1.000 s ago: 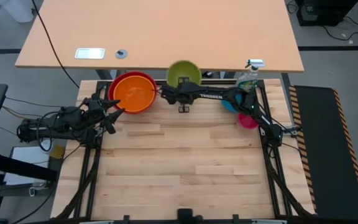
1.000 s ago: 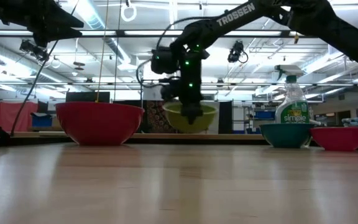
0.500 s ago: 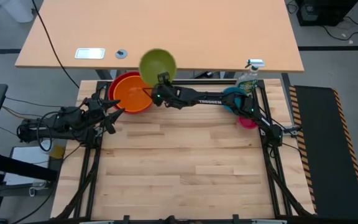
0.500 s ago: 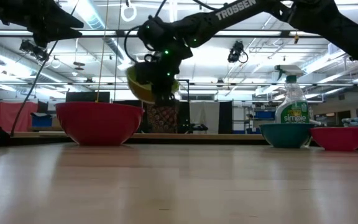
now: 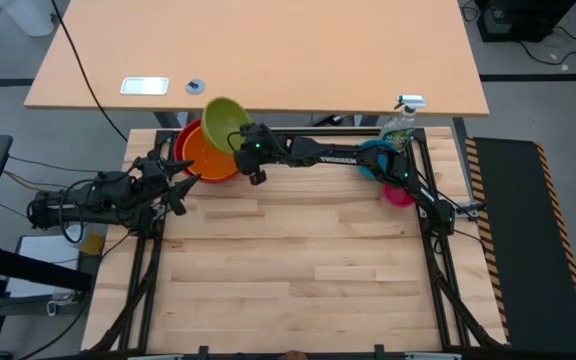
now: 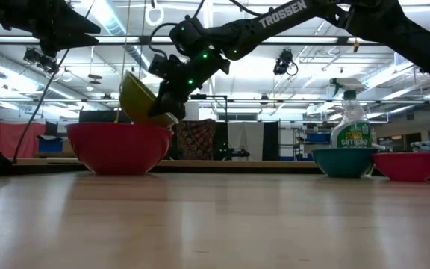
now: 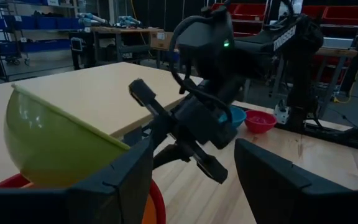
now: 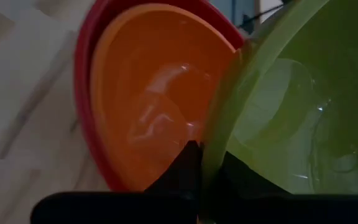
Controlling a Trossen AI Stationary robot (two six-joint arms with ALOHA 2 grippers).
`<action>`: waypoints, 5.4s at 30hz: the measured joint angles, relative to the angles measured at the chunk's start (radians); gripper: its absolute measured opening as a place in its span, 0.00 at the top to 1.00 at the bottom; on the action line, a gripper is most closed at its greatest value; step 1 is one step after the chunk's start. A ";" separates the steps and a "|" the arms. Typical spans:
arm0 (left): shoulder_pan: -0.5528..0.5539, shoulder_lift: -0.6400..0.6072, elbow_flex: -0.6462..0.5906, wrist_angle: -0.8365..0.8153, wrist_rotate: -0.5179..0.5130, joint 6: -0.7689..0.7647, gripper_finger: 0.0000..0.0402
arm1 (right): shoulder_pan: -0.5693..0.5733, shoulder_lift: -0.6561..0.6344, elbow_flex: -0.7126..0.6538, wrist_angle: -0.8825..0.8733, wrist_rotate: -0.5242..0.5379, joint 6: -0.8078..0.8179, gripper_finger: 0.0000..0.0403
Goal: Nest bowls inside each other
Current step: Stack the green bowl on top of the orange bowl, then stack the blue bowl on top of the green bowl
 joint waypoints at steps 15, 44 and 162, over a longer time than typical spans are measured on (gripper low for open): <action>0.000 0.000 0.000 0.001 0.000 -0.009 0.43 | -0.024 0.000 0.000 -0.068 -0.220 0.020 0.93; 0.000 0.000 0.000 0.002 0.000 -0.014 0.43 | 0.015 0.000 0.000 -0.076 -0.076 -0.058 0.63; 0.000 0.000 0.000 0.024 -0.079 0.000 0.43 | 0.040 -0.145 -0.182 -0.097 0.182 0.056 0.93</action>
